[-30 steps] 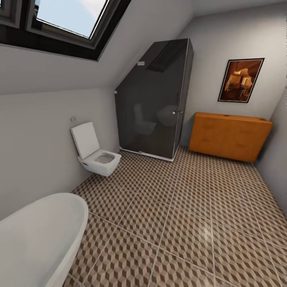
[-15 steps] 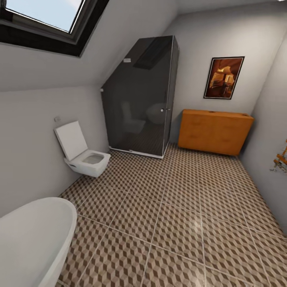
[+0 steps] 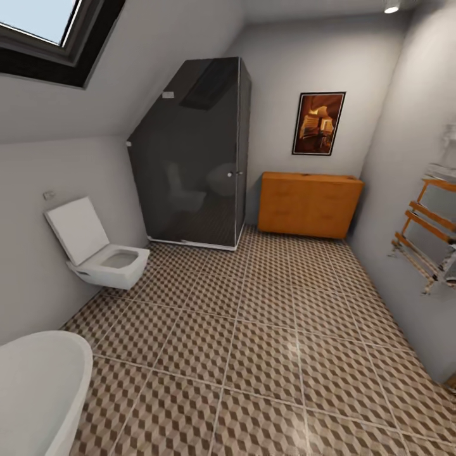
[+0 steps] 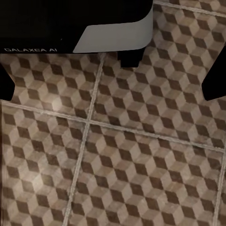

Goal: Take the four mousetraps from the cabinet in the bathroom and place them on the bathroom floor. Make sure all four end up on the same floor surface, and ensure that at least two of them are either under or directly next to the same bathroom sink.

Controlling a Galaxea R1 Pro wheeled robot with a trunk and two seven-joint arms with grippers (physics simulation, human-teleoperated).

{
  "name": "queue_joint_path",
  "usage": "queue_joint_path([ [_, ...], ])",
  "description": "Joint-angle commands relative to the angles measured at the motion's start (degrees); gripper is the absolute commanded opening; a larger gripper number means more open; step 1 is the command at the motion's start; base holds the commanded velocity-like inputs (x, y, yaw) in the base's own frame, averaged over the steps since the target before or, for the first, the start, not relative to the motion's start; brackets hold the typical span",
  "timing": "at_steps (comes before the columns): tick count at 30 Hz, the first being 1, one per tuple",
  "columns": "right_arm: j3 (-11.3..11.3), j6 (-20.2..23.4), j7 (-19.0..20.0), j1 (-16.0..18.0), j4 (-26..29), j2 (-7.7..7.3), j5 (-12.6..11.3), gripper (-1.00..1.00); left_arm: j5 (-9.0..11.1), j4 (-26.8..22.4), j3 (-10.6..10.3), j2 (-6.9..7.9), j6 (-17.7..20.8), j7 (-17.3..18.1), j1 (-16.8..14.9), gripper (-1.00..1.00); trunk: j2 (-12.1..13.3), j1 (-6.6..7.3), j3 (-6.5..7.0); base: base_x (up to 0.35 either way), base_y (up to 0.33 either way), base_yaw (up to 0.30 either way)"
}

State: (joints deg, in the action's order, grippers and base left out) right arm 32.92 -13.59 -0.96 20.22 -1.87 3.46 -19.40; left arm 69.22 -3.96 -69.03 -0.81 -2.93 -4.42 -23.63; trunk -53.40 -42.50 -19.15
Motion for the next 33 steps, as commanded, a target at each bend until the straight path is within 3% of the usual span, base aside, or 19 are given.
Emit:
queue_joint_path([
  [1, 0.5, -0.3, -0.1, 0.1, -0.2, 0.06, -0.4, 1.0, 0.4, -0.1, -0.5, 0.02, -0.1, -0.3, 0.0, 1.0, 0.0, 0.0, -0.07, 0.0, 0.0, -0.279],
  [33, 0.5, -0.3, -0.1, 0.1, -0.2, -0.11, -0.4, 1.0, 0.4, -0.1, -0.5, -0.01, -0.1, -0.3, 0.0, 1.0, 0.0, 0.0, -0.38, 0.0, 0.0, -0.271],
])
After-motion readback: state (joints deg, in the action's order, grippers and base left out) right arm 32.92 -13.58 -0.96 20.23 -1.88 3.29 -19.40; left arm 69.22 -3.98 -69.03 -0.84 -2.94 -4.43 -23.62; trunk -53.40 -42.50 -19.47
